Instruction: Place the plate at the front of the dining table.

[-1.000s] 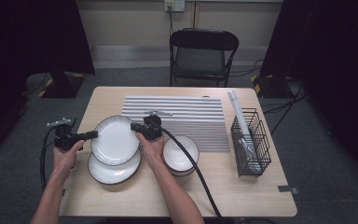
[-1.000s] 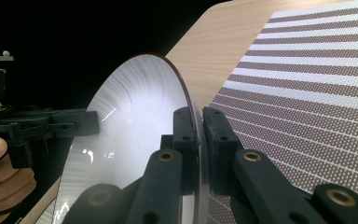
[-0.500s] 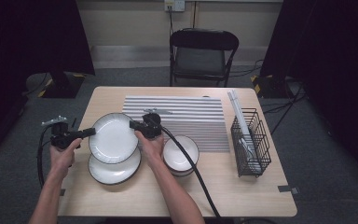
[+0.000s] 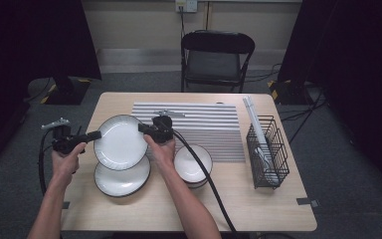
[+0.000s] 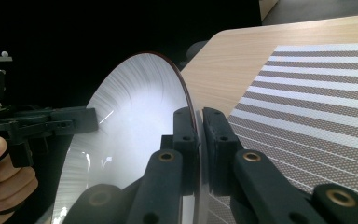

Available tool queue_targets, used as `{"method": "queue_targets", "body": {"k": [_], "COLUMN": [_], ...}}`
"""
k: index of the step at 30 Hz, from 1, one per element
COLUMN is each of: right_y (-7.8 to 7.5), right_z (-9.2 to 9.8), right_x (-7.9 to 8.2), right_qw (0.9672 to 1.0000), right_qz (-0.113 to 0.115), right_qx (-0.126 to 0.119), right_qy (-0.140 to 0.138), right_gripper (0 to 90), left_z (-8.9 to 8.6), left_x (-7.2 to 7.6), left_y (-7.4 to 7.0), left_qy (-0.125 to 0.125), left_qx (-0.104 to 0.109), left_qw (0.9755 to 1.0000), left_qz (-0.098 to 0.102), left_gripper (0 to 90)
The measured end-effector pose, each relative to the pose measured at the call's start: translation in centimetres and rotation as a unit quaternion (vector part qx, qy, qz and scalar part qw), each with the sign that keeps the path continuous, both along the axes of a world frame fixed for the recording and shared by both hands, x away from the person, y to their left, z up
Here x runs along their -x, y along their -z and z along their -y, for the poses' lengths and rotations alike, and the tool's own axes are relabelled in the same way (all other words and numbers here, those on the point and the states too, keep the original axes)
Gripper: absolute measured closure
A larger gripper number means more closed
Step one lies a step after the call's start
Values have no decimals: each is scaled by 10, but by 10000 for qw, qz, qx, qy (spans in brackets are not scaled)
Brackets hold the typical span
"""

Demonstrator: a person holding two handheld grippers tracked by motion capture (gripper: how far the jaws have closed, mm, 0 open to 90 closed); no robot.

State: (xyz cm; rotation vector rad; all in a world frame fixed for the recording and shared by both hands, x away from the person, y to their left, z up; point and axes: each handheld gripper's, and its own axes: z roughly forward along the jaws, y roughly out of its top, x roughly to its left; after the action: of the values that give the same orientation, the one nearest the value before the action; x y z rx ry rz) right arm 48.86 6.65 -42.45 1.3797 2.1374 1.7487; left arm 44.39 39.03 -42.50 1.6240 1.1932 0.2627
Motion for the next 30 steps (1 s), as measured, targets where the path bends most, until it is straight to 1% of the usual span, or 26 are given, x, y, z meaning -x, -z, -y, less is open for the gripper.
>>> {"method": "queue_targets", "body": {"k": [2,3,7,9,10,11,12,14,15,18,20,21,23,24,27,28,29,30], "right_y": [-3,-4,-10,-13,-15,-17,-19,-22,-24,-30,-34,-36,-40,-42,-46,-48,-50,-52], "right_z": [-1,-1,-1,-1,-1,-1,-1,0,1,2,4,5,8,9,15,17,19,21], "right_x": [0,0,0,0,-1,-1,-1,-3,-3,-3,-4,-4,-5,-5,-5,-6,-6,-6], "right_qw": [10000,10000,9999,9999,9999,9999,9999,9999,9999,9998,9998,9997,9996,9996,9996,9996,9996,9995], "right_qz": [38,38,107,119,100,137,150,106,129,189,205,234,256,265,268,237,252,272], "right_qx": [-25,-22,48,51,49,57,26,-45,-62,-60,-39,-35,-22,-15,-37,-51,-85,-97], "right_qy": [11,10,13,30,45,46,46,50,45,65,78,77,85,89,102,123,123,134], "right_gripper": [849,849,849,849,849,849,848,849,849,849,849,849,849,849,849,848,847,848], "left_z": [-1,-1,-1,0,0,0,0,1,2,3,6,6,9,11,16,19,21,22], "left_x": [0,0,-1,-2,-2,-3,-3,-3,-3,-6,-7,-7,-9,-9,-11,-11,-10,-11], "left_y": [-3,-3,-5,-9,-11,-13,-15,-22,-24,-29,-32,-33,-36,-38,-43,-44,-45,-46], "left_qy": [10,1,-4,-6,-18,-23,-35,-74,-64,-29,-27,-11,7,19,47,46,23,17], "left_qx": [0,41,59,31,61,128,118,66,86,53,102,80,115,87,74,99,152,144], "left_qw": [10000,10000,9999,9999,9999,9998,9998,9997,9997,9996,9995,9995,9994,9994,9992,9991,9989,9989], "left_qz": [55,44,101,142,147,157,164,202,211,262,291,312,318,341,378,408,443,438], "left_gripper": [863,863,863,863,863,863,864,864,864,865,864,865,865,865,864,864,864,865]}}
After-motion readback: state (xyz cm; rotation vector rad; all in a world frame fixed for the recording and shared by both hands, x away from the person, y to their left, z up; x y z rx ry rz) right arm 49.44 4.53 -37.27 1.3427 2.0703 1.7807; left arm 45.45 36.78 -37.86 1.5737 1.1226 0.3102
